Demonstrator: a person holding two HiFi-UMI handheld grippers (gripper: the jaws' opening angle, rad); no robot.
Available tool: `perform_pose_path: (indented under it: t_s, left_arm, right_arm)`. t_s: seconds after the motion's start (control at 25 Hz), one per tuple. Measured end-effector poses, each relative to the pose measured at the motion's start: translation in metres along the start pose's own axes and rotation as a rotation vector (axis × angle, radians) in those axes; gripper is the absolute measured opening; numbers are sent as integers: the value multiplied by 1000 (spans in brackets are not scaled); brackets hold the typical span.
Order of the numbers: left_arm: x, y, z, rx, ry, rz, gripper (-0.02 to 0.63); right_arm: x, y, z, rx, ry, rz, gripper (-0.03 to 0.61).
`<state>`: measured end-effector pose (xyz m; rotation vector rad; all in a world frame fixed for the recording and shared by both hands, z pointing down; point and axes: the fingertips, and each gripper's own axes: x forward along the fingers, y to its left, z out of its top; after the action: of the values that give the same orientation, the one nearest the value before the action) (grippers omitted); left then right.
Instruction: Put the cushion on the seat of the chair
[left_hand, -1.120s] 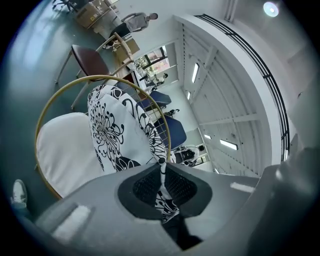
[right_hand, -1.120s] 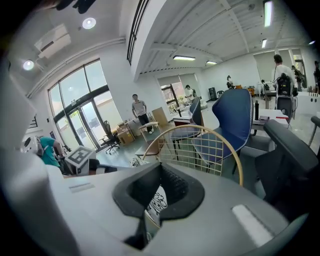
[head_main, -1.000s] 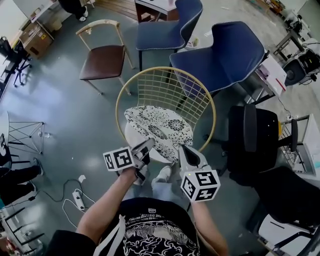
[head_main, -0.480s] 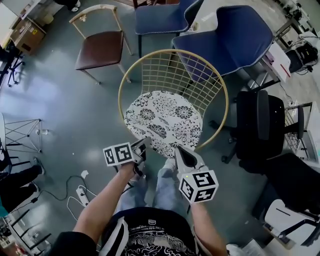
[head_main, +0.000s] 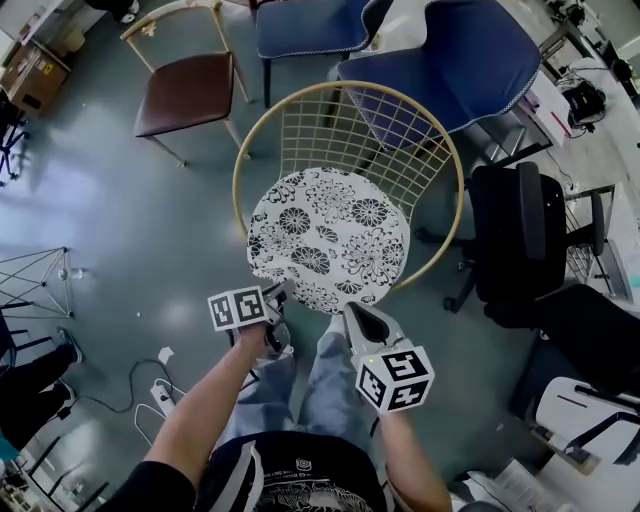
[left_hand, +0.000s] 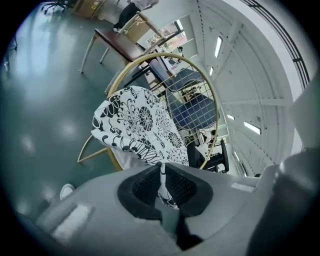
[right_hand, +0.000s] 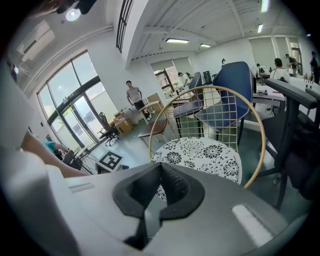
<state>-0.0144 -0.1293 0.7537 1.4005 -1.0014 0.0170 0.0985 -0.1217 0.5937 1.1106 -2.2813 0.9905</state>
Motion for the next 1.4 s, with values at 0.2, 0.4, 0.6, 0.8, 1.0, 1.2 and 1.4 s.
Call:
perform_pose_path:
  t_s: [0.2, 0.4, 0.6, 0.8, 1.0, 1.2, 1.4]
  left_arm:
    - [-7, 28, -12, 8, 58, 27, 26]
    - [-11, 45, -28, 30, 122, 37, 81]
    - [-17, 53, -34, 51, 160, 56, 150]
    - [-33, 57, -34, 58, 159, 65, 164]
    - [-56, 58, -32, 73, 154, 75, 163]
    - [-73, 30, -27, 113, 126, 25, 161]
    - [-92, -35, -14, 248, 62, -43, 123]
  right_arm:
    - [1, 19, -24, 27, 26, -47, 0]
    - [2, 34, -41, 40, 25, -62, 0]
    - [1, 43, -48, 50, 23, -72, 0]
    - [0, 53, -47, 37, 19, -71, 0]
    - [1, 68, -35, 7, 2, -59, 0]
    - [-3, 80, -21, -14, -26, -54, 0]
    - [-16, 88, -5, -1, -66, -69, 0]
